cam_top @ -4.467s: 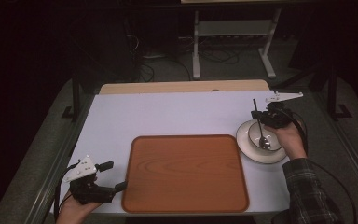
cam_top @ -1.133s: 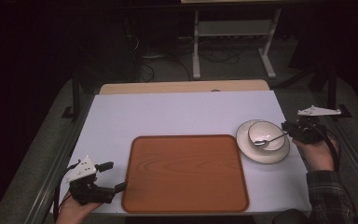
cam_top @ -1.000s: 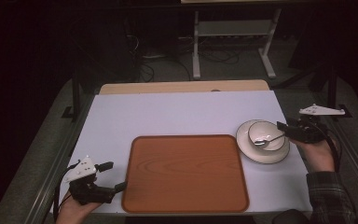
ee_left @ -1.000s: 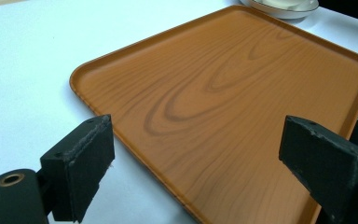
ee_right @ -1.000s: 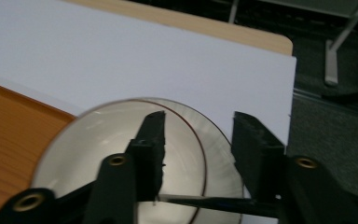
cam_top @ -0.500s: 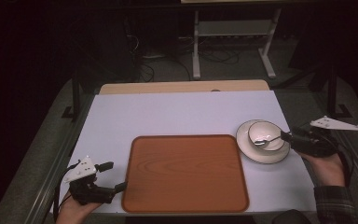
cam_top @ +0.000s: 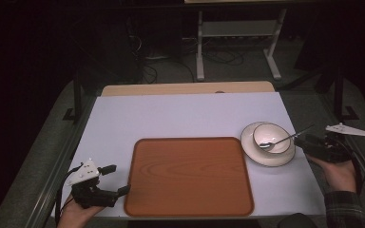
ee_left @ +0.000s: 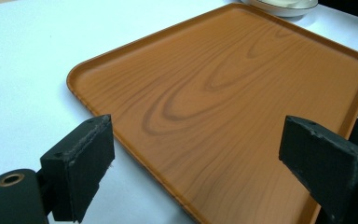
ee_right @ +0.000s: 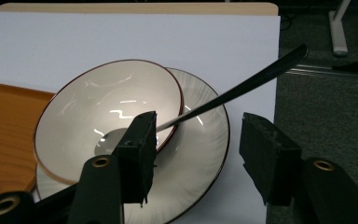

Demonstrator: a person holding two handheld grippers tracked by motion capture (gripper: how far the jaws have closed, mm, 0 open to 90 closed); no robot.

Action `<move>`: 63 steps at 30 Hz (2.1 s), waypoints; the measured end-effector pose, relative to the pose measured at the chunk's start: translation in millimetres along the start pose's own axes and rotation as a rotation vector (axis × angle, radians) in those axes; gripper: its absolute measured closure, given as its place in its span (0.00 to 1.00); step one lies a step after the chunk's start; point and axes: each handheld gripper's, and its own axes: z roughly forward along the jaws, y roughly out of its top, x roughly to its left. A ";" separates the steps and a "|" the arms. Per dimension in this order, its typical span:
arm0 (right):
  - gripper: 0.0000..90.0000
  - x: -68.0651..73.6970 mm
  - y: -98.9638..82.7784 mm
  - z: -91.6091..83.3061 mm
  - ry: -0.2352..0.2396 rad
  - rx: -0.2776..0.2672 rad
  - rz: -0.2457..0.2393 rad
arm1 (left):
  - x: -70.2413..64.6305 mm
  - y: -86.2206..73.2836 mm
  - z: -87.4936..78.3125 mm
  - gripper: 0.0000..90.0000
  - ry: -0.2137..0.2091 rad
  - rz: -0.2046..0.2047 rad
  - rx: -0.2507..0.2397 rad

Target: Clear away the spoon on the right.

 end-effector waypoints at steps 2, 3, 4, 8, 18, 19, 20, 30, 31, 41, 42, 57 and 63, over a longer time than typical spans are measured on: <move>0.50 -1.3 1.4 4.3 -0.001 -0.003 0.009 | -0.4 0.1 -0.1 0.11 0.001 0.001 0.002; 0.50 -1.3 1.4 4.3 -0.001 -0.003 0.009 | -0.4 0.1 -0.1 0.11 0.001 0.001 0.002; 0.50 -3.0 2.7 10.5 0.007 0.001 0.018 | -0.6 0.2 -0.1 0.11 0.000 0.002 0.004; 0.50 -5.6 3.2 19.4 0.018 0.003 0.036 | -0.3 -0.2 0.2 0.11 0.000 0.001 0.004; 0.58 -1.5 6.7 36.5 0.055 0.012 0.035 | -0.7 -0.5 0.4 0.11 0.001 0.004 0.006; 0.58 -1.5 6.7 36.5 0.055 0.012 0.035 | -0.6 -0.6 0.2 0.11 0.002 0.003 0.007; 0.59 -0.7 6.7 37.0 0.054 0.016 0.034 | -0.7 -0.7 0.0 0.11 0.004 0.002 0.008; 0.74 2.6 10.3 34.6 0.016 0.022 0.020 | -0.7 -0.9 0.1 0.11 0.004 0.001 0.010; 0.75 4.1 11.5 33.6 0.014 0.019 0.015 | -0.7 -0.9 0.0 0.11 0.005 0.001 0.010; 0.86 16.4 24.0 27.8 0.007 -0.016 -0.022 | -0.5 -1.1 -0.9 0.11 0.007 0.001 0.006; 0.87 17.7 25.9 26.2 0.004 -0.028 -0.025 | -0.6 -1.2 -0.9 0.11 0.007 0.001 0.006; 0.98 25.3 45.9 25.0 0.031 -0.058 -0.088 | -0.4 -1.1 -0.5 0.11 0.008 -0.002 0.006; 0.98 29.3 59.5 31.4 0.043 -0.029 -0.130 | -0.2 -1.1 -0.3 0.11 0.008 -0.001 0.006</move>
